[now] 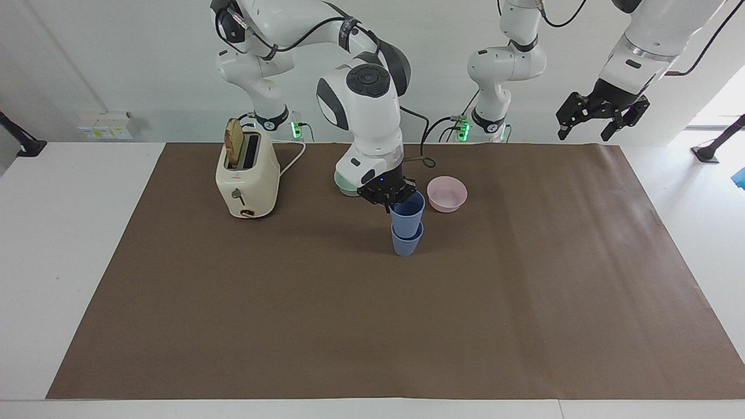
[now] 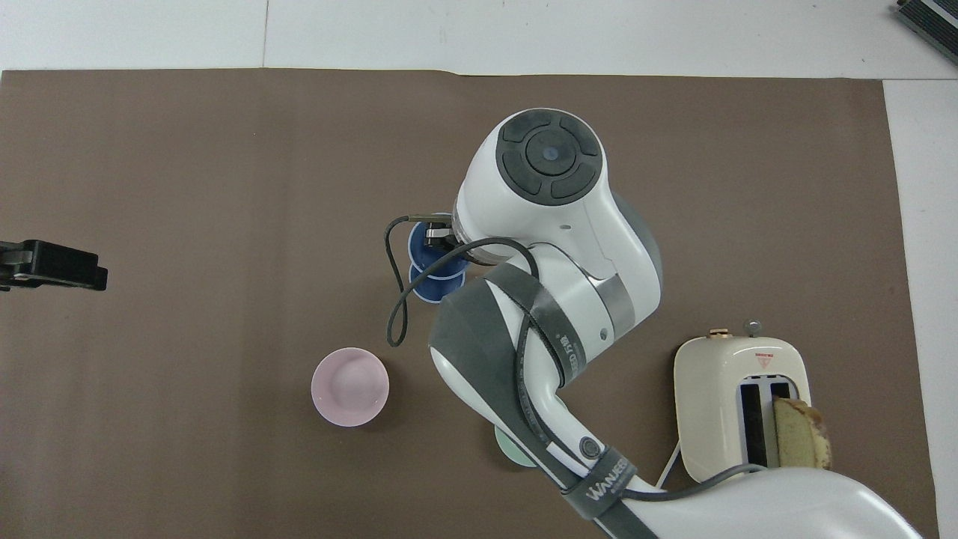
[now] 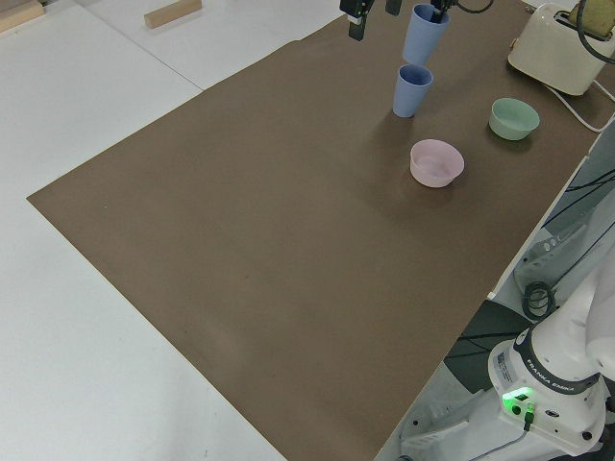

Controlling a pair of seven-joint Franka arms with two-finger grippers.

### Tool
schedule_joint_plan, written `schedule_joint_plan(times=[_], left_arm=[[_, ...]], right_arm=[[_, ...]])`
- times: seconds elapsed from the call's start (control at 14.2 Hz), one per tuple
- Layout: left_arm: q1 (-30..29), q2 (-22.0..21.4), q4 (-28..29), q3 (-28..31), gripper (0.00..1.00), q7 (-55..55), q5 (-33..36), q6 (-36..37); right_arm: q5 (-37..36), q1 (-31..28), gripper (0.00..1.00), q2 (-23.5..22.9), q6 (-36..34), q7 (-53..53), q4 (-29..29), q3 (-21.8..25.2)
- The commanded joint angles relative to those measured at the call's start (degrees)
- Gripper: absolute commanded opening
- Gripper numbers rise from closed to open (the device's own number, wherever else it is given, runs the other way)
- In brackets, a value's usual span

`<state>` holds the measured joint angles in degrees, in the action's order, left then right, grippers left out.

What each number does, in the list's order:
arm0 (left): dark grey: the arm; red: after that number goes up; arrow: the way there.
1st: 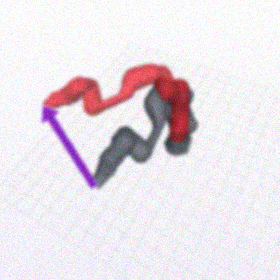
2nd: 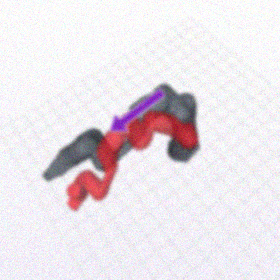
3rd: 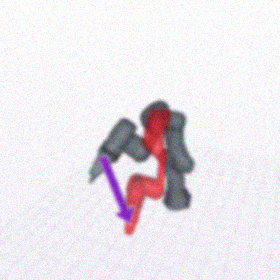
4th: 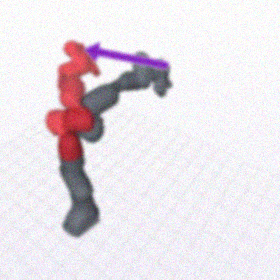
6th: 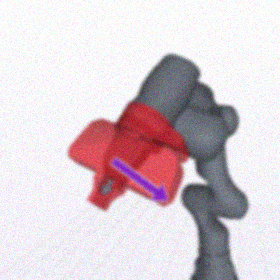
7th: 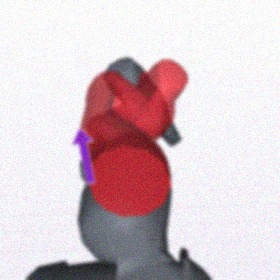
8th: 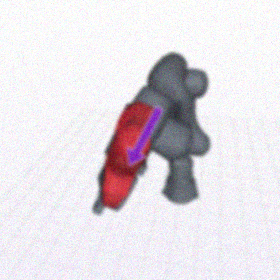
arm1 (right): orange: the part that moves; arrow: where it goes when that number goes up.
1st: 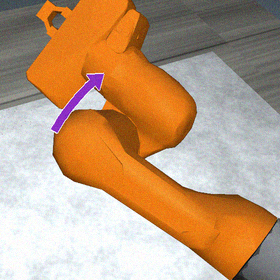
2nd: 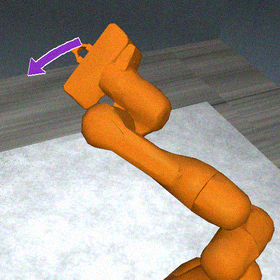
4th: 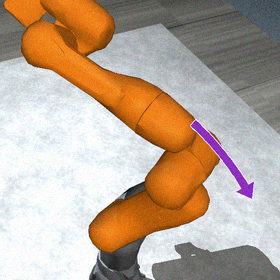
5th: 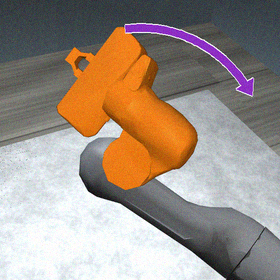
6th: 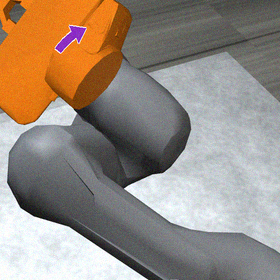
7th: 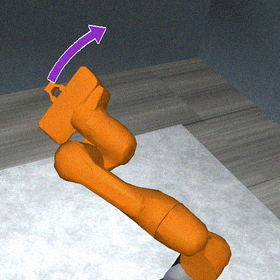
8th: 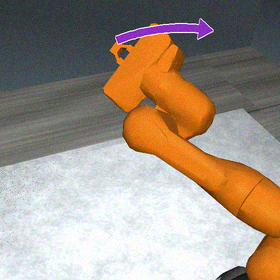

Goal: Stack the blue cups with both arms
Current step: 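Lower the held blue cup into the center blue cup with the right gripper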

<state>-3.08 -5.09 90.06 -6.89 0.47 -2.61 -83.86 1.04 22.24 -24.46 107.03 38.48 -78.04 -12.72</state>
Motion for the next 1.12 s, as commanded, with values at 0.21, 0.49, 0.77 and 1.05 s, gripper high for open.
schedule_joint_plan(times=[0.21, 0.49, 0.77, 1.05], left_arm=[[-0.4, -0.2, -0.2, -0.2, 1.0, -0.7, 0.8, 1.0], [-0.4, -0.3, -0.3, -0.2, 1.0, -0.6, 0.8, 1.0], [-0.4, -0.2, -0.3, -0.2, 1.0, -0.6, 0.8, 1.0], [-0.4, -0.2, -0.3, -0.2, 1.0, -0.7, 0.8, 1.0]], right_arm=[[0.4, 0.3, 0.0, -0.5, 0.6, 0.0, -0.8, -0.2], [0.4, 1.0, 0.0, -0.9, 1.8, 0.0, -1.6, -0.2], [0.4, 1.0, 0.0, -0.9, 1.7, -0.2, -2.5, -0.2], [0.3, 0.9, 0.0, -0.9, 1.8, -0.9, -2.6, -0.2]])
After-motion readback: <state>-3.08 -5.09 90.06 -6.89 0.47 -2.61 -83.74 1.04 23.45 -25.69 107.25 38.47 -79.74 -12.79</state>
